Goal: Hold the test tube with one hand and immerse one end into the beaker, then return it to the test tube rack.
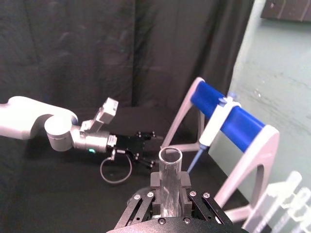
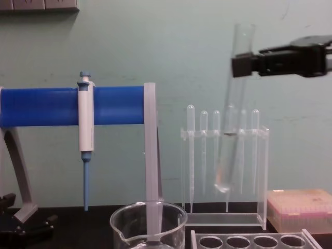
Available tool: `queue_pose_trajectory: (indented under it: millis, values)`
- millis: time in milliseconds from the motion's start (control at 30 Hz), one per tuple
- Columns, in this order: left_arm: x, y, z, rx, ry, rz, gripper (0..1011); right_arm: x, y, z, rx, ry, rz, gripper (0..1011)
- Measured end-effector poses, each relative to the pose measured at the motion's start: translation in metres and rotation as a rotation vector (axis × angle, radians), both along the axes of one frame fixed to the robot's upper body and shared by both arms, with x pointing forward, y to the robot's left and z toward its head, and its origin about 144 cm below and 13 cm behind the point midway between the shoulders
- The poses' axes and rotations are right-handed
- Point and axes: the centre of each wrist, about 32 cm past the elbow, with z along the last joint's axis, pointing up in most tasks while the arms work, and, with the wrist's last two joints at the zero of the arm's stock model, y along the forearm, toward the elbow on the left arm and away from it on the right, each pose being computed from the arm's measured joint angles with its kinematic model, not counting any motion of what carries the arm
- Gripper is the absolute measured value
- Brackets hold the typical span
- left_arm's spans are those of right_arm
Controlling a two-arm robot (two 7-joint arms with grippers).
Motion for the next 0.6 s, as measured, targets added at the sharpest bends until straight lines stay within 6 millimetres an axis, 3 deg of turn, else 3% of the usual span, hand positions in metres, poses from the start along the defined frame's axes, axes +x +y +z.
queue_pose_trajectory:
  millis: [367, 600]
  values:
    - [0.0, 0.0, 0.0, 0.0, 0.0, 0.0, 1000, 0.021, 0.039, 0.004, 0.008, -0.025, 0.044, 234]
    - [0.0, 0.0, 0.0, 0.0, 0.0, 0.0, 1000, 0.034, 0.062, -0.004, 0.012, -0.013, 0.058, 233]
